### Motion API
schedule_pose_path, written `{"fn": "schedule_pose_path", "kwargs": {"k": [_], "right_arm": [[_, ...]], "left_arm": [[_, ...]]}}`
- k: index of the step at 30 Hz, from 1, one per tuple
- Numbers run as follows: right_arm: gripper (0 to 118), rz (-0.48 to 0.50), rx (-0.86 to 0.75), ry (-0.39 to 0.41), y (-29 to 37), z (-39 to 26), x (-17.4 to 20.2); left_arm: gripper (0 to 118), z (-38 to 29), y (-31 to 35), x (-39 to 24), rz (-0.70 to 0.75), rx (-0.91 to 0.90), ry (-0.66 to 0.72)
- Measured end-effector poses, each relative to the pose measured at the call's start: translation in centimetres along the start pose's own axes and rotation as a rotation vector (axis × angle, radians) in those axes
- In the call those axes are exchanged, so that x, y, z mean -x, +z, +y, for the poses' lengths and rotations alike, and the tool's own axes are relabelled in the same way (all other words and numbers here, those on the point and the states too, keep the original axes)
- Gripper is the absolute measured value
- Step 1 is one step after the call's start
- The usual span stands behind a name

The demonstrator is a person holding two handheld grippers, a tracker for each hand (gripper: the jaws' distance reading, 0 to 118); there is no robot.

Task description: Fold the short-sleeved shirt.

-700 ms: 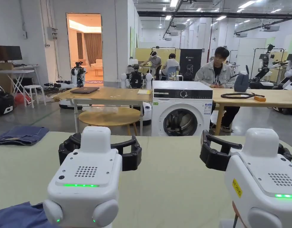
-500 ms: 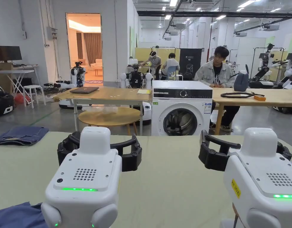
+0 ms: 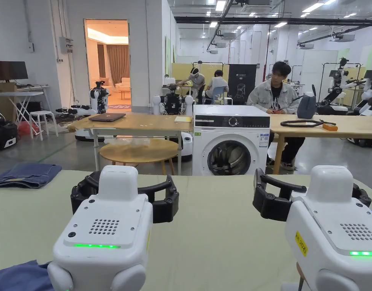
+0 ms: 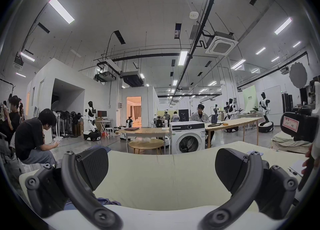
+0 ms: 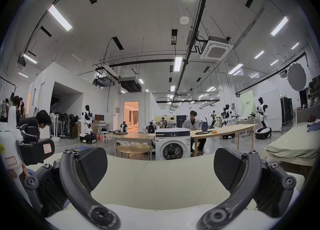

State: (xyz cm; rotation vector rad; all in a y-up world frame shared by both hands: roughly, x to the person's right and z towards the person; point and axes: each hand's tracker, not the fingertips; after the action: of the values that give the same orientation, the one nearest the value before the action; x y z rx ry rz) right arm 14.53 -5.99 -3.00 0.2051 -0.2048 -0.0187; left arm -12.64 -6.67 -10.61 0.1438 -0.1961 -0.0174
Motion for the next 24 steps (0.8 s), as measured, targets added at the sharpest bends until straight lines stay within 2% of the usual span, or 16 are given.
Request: {"fn": "schedule_pose_path", "kwargs": {"k": [24], "right_arm": [[118, -0.002, 0.005, 0.026, 0.29, -0.26, -0.27]], "left_arm": [[118, -0.49, 0.07, 0.24, -0.009, 0.026, 0.033]]}}
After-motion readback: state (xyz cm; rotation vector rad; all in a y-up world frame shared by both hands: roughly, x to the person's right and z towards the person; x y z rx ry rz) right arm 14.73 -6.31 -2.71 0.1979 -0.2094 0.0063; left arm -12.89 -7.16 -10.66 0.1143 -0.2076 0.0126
